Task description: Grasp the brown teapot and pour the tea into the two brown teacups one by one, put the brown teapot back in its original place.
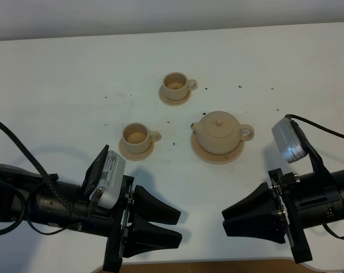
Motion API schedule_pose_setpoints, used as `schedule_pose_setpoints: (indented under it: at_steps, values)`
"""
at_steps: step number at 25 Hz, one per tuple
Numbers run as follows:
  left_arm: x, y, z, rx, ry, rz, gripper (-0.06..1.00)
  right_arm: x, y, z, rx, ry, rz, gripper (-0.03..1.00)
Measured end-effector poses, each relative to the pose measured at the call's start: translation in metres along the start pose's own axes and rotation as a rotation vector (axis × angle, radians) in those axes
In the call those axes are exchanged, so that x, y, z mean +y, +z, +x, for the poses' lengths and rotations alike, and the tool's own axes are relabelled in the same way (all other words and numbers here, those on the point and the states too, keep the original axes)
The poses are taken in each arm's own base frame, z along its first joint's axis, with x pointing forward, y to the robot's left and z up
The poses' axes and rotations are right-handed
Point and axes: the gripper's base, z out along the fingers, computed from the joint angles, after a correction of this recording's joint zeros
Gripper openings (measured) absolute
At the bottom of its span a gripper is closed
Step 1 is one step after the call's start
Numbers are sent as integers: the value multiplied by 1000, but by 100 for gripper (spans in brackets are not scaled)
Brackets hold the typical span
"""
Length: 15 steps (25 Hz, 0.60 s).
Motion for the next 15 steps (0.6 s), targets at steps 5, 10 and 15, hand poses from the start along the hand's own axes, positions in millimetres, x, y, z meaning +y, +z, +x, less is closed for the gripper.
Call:
schedule_pose_setpoints:
  at_steps: [5,10,15]
  values:
    - [0,0,0,-2,-1,-1,44,0,0,-1,-10,5,5,22]
    - [1,0,-2,-22,-12,-13,44,-1,0,-2,-21,16,10,22]
    - [4,0,-6,-30,-54,-30,44,-2,0,-3,-31,30,22,22]
